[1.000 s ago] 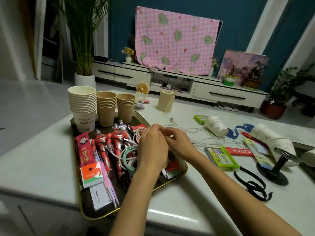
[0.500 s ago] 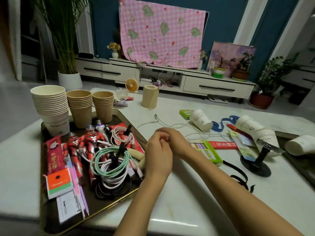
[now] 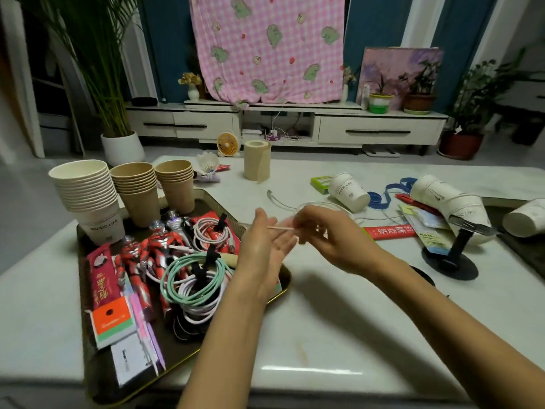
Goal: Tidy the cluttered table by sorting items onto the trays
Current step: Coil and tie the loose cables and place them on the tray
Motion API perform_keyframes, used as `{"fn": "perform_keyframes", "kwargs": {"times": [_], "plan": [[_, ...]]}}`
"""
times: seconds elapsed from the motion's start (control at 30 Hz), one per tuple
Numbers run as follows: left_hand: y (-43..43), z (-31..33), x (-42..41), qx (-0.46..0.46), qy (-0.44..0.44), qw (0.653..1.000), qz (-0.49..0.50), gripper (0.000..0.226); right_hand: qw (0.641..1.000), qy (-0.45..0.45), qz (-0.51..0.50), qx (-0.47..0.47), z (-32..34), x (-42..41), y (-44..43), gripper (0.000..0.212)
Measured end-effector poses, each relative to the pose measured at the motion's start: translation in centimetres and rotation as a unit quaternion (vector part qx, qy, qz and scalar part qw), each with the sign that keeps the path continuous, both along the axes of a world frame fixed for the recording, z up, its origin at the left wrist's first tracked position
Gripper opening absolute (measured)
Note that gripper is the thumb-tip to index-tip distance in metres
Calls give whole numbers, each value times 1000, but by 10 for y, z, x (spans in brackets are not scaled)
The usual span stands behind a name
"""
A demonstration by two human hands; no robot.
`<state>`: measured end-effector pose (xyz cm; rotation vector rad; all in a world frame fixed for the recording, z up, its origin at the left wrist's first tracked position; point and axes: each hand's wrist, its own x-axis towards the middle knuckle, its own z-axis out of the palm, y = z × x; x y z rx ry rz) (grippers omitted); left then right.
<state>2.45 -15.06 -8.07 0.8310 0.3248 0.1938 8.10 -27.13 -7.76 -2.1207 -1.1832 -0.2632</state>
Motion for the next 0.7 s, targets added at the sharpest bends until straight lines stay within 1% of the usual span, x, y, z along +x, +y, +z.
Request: {"fn": "perform_keyframes", "kwargs": {"times": [0.07, 0.13, 0.17, 0.23, 0.3, 0.4, 0.47, 0.53, 0.6, 0.67, 0.7], "plan": [[8, 7, -3, -85, -42, 995, 29, 30, 999, 8, 12, -51, -2, -14, -22, 13], [19, 11, -5, -144, -49, 988, 17, 33, 995, 40, 16, -85, -7, -23, -36, 9], [21, 14, -8, -154, -45, 987, -7, 35, 993, 58, 13, -98, -7, -25, -44, 7], [27, 17, -14, -151, -35, 987, -52, 40, 989, 92, 7, -115, -6, -22, -54, 14], [30, 22, -24, -134, -35, 986, -91, 42, 986, 108, -4, -124, -5, -16, -67, 18], [39, 31, -38, -92, -65, 986, -123, 28, 985, 84, -44, -142, -4, 5, -82, 20], [44, 43, -53, -59, -98, 982, -150, 24, 982, 74, -88, -147, 2, 15, -94, 18], [46, 50, -59, -23, -103, 975, -196, 21, 978, 77, -128, -142, 2, 33, -93, 14], [33, 54, -58, 37, -65, 968, -240, 20, 977, 51, -173, -117, 9, 43, -83, 17], [9, 48, -51, 94, 6, 967, -239, 26, 979, 5, -193, -65, 18, 44, -64, 20], [-4, 42, -46, 107, 36, 967, -230, 29, 981, -15, -188, -41, 22, 42, -54, 21]]}}
